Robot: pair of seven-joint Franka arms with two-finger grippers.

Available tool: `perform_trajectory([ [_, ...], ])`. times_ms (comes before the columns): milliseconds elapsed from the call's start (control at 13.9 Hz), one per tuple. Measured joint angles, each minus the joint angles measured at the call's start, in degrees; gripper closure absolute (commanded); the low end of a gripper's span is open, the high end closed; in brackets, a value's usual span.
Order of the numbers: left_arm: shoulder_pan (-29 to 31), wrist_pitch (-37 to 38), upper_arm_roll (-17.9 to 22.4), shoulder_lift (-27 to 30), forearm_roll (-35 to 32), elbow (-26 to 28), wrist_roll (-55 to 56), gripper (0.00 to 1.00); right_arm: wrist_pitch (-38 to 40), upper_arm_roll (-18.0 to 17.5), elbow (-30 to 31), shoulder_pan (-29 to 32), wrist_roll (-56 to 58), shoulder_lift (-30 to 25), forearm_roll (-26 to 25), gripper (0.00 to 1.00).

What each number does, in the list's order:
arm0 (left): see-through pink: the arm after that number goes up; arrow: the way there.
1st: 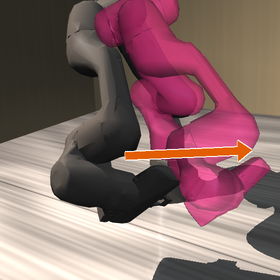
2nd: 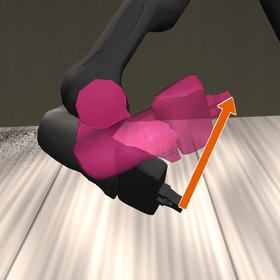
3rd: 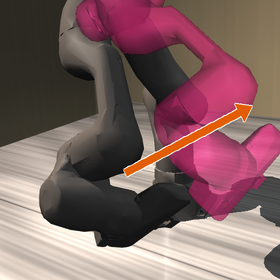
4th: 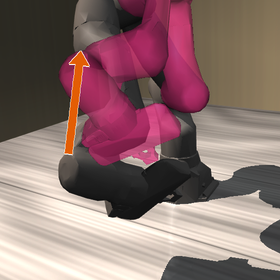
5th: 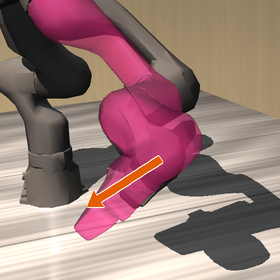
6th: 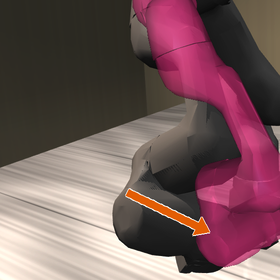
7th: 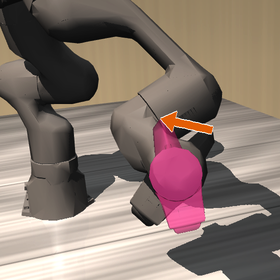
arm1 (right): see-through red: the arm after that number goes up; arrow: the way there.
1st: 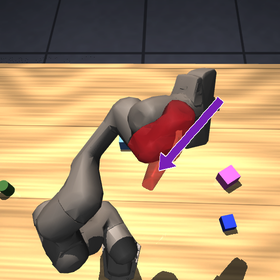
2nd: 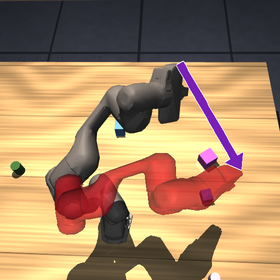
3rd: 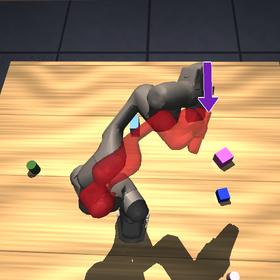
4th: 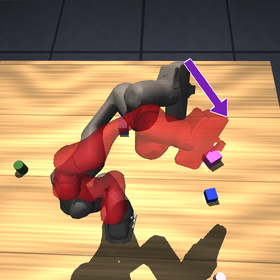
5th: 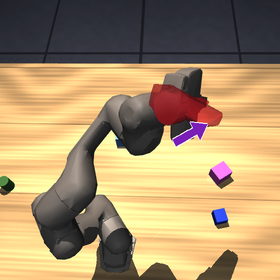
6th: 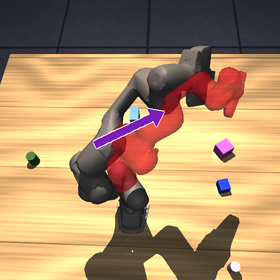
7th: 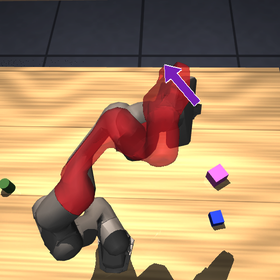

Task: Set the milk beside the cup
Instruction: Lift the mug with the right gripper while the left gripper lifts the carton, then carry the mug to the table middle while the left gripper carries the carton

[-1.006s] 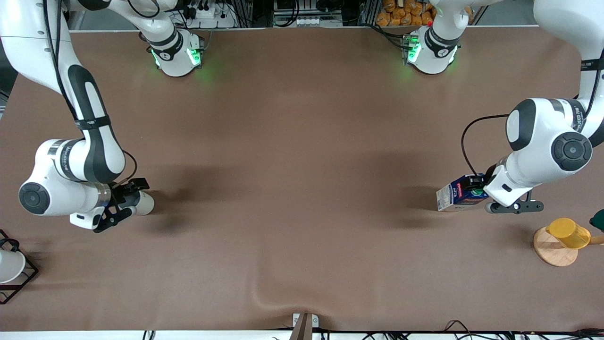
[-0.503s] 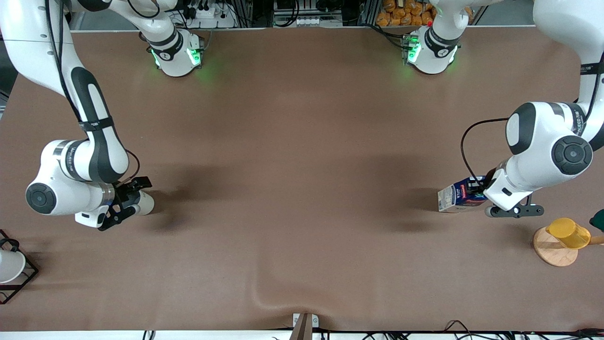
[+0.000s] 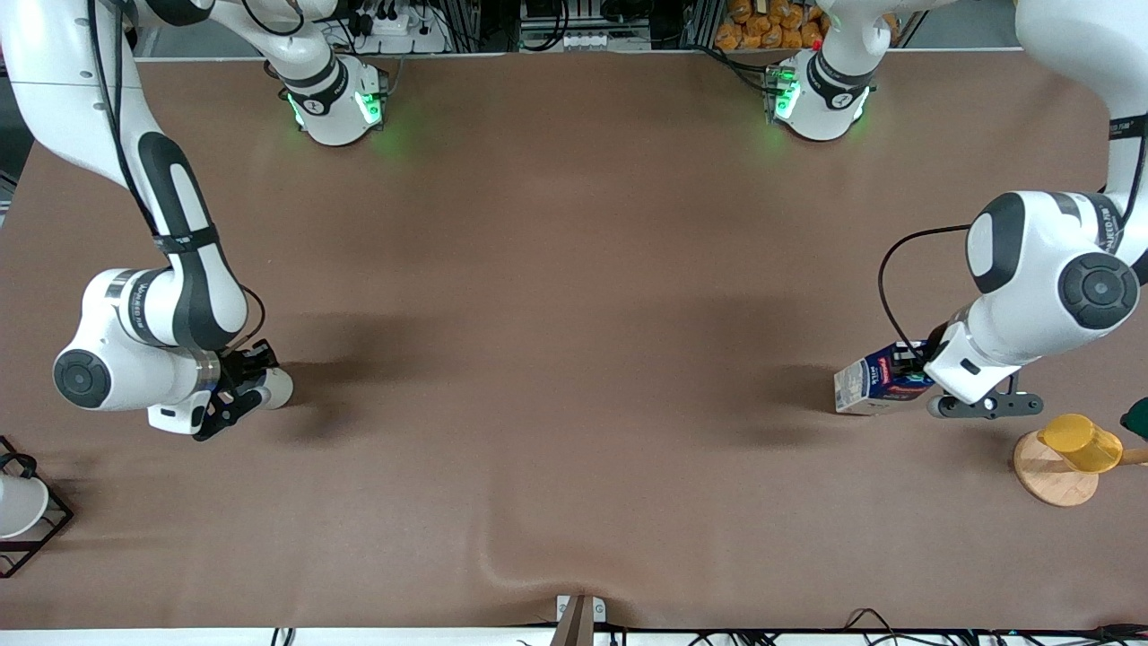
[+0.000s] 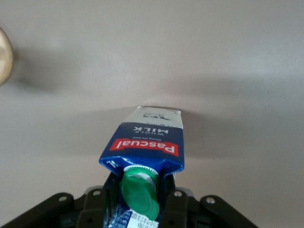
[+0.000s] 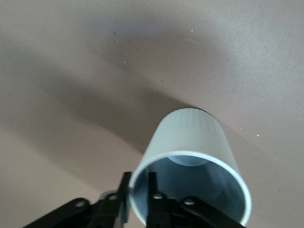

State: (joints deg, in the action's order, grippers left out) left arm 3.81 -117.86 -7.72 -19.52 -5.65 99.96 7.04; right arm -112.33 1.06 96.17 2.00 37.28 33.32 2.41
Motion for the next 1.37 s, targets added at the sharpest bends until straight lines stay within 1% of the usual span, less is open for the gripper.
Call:
perform_trajectory([
  [216,0.03,2.64,-0.47,2.57,0.00,-1.72,0.00,0.83,-0.07,-0.10,-2.91,-1.03,2.94,-0.36,-0.35,1.00],
  [431,-0.01,9.50,-2.74,5.72,0.00,-4.33,1.31,0.83,-0.07,-0.20,-5.89,-2.35,7.75,-0.38,-0.25,1.00],
  [647,-0.04,14.23,-4.67,6.78,0.00,-6.59,3.11,0.83,-0.10,-0.61,-8.12,-4.62,9.83,-0.37,0.15,1.00],
  [790,-0.08,15.13,-6.83,6.80,0.00,-7.26,5.78,0.83,-0.25,-0.82,-9.60,-8.43,9.89,-0.37,0.34,1.00],
  [1006,-0.18,16.82,-9.41,6.86,0.00,-8.59,8.34,0.83,-1.91,-0.92,-11.59,-15.87,9.75,-0.37,0.49,1.00],
  [1222,-0.16,17.74,-9.71,7.03,0.00,-8.94,10.10,0.83,-9.06,-0.96,-11.85,-23.99,9.49,0.33,0.52,1.00],
  [1365,-0.11,19.38,-9.71,7.46,0.00,-9.27,10.20,0.83,-15.51,-1.01,-11.85,-28.40,9.43,2.52,0.53,1.00],
])
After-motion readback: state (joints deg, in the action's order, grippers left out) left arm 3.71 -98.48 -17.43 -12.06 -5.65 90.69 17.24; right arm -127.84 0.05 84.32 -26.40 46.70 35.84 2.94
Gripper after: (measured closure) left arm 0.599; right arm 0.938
